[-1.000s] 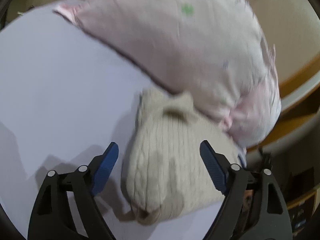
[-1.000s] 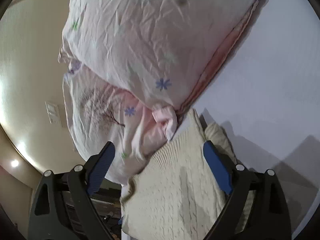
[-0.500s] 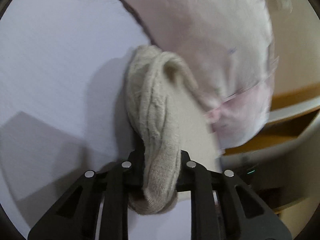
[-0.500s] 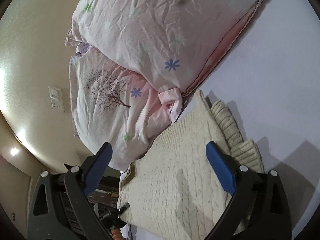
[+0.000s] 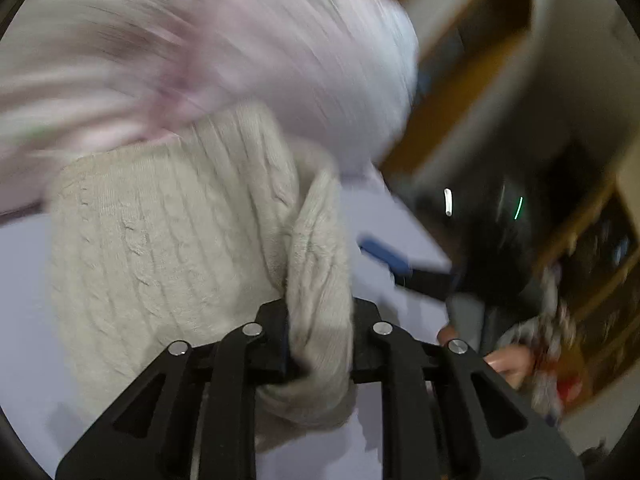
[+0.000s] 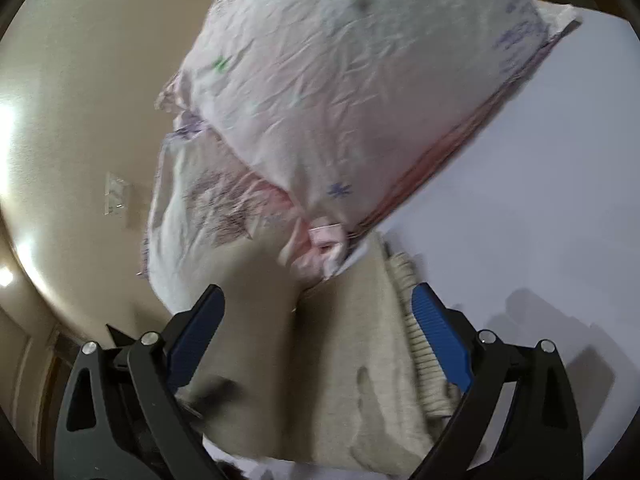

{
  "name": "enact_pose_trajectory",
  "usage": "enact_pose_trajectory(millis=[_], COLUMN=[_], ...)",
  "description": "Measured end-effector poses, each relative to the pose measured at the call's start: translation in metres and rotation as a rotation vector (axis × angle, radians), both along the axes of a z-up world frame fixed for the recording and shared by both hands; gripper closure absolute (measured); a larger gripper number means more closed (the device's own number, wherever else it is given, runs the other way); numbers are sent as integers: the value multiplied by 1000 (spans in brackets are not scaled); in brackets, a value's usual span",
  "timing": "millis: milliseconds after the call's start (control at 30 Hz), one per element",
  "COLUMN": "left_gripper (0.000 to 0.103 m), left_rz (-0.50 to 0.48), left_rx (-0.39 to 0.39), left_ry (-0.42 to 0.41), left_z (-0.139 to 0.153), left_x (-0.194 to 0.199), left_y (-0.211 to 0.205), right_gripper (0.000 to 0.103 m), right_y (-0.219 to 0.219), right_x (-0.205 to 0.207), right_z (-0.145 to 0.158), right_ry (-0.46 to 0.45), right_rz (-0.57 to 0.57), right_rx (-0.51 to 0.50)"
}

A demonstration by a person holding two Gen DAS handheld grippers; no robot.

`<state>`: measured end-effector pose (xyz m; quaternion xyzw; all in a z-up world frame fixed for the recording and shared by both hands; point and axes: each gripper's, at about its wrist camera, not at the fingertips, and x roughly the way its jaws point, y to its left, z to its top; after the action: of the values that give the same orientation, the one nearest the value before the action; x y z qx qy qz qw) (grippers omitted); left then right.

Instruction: Fold small clothes

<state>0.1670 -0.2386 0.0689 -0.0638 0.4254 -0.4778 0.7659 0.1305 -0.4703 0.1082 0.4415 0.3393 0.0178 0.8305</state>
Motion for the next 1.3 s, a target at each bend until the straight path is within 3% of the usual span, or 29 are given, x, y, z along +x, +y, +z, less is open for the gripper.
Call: enact_pose_trajectory(millis=[67,133,167,233,300,367,433,533,633,667,767,833,867,900,1000,1033,1100,1167,1267,1300], left_gripper=[84,77,70,34,25,25,24,24,16,15,10,10,10,15,48,52,54,53,40,38], left_rz=[-97,-120,-97,23,182,301,376,379,356,349,336,312,298,297,291,283,265,290,377,418], left_rx=[-49,-144,-173,-224,-200,-117,-46,42,61,66,72,50,16,-11,-10,-17,-16,35,150,211], left_ry=[90,83,55,11,-16,-3,61,112,123,126,146,189,218,201,183,174,120,-4,-93,-108], left_z=[-6,6,13,24,27,15,-5,-28,-38,-41,-44,-55,-61,-62,-57,-52,-39,-20,-14,-17], left_x=[-3,-11,-14,-11,1,12,23,28,32,34,41,39,42,41,36,34,25,8,8,11], left_y=[-16,3,18,64,100,127,140,137,116,115,103,108,106,105,113,118,131,152,169,172], right_gripper=[9,8,6,5,5,5,5,5,7,19,24,34,50,61,69,69,70,70,55,52], right_y=[-5,-6,-6,-4,2,11,17,25,27,28,26,24,24,26,39,43,62,81,115,122], right_x=[2,6,11,19,32,46,55,67,71,71,63,54,52,48,43,42,46,54,75,80], right_z=[0,1,-1,-7,-17,-29,-39,-53,-56,-58,-59,-61,-63,-64,-46,-40,-26,-24,-41,-45], right_ry=[49,85,113,153,215,286,335,388,369,369,353,339,331,295,208,181,115,106,182,222], right_rz=[23,53,76,115,164,207,232,263,278,287,317,327,340,347,367,378,434,474,481,441], right_rx=[-24,-53,-65,-70,-91,-121,-142,-168,-173,-167,-149,-135,-125,-105,-139,-135,-132,-156,-265,-353])
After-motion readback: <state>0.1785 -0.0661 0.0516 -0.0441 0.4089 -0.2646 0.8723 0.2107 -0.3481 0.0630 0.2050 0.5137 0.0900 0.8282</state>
